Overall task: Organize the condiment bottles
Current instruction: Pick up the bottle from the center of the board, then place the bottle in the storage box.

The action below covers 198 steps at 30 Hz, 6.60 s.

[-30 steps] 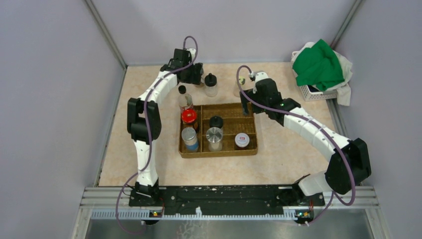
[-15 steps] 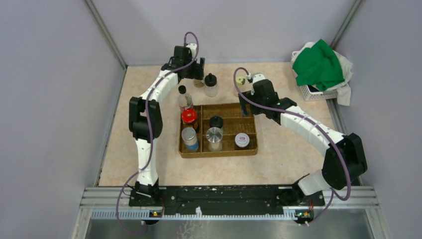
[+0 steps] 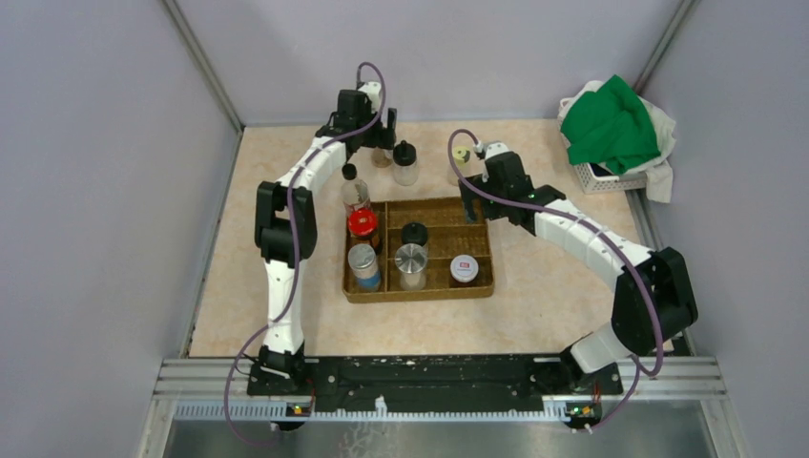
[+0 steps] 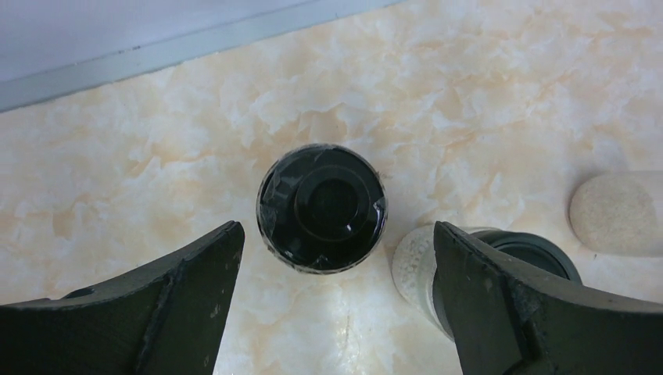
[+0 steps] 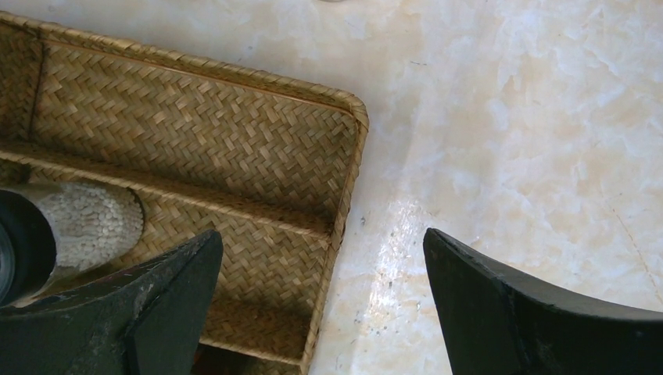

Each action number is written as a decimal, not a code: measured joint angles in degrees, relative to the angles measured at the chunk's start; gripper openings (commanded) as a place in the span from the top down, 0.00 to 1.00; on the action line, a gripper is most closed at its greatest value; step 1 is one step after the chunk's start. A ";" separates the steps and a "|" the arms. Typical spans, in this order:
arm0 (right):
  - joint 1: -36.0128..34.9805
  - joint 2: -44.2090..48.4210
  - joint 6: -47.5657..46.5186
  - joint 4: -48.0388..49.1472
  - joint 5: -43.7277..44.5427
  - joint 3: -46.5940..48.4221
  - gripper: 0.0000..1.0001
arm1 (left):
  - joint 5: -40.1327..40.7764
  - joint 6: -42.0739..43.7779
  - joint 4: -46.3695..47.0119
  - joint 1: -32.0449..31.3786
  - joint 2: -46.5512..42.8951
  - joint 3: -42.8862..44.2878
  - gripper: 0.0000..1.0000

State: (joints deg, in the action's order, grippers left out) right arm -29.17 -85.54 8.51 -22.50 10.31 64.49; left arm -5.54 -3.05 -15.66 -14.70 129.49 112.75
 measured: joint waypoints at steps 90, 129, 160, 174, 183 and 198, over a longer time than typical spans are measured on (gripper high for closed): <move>0.85 5.51 0.74 -1.66 -4.15 -1.88 0.02 | 4.48 0.22 3.48 2.67 -18.49 -8.33 0.44; 0.85 20.57 3.74 -9.20 -3.93 -4.17 0.02 | -1.64 0.85 -11.10 -18.88 -30.51 -17.38 0.44; 0.85 20.79 4.17 -10.08 -4.20 -4.94 0.02 | -0.59 -3.30 5.18 -19.06 -31.43 -37.22 0.46; 0.85 20.76 4.17 -9.81 -4.20 -6.38 0.02 | 1.38 -4.44 8.46 -19.04 -27.45 -37.27 0.44; 0.85 20.52 4.17 -9.62 -4.26 -6.88 0.02 | 3.69 -4.55 8.44 -19.04 -26.56 -37.57 0.44; 0.85 20.22 4.17 -8.28 -4.44 -8.15 0.02 | 5.01 -4.61 7.72 -19.04 -23.54 -37.55 0.28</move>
State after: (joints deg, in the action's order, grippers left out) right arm -28.32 -65.32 12.69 -30.79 5.87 56.34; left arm -0.54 -7.66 -7.94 -33.74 105.95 75.20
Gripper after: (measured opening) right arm 0.983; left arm 0.732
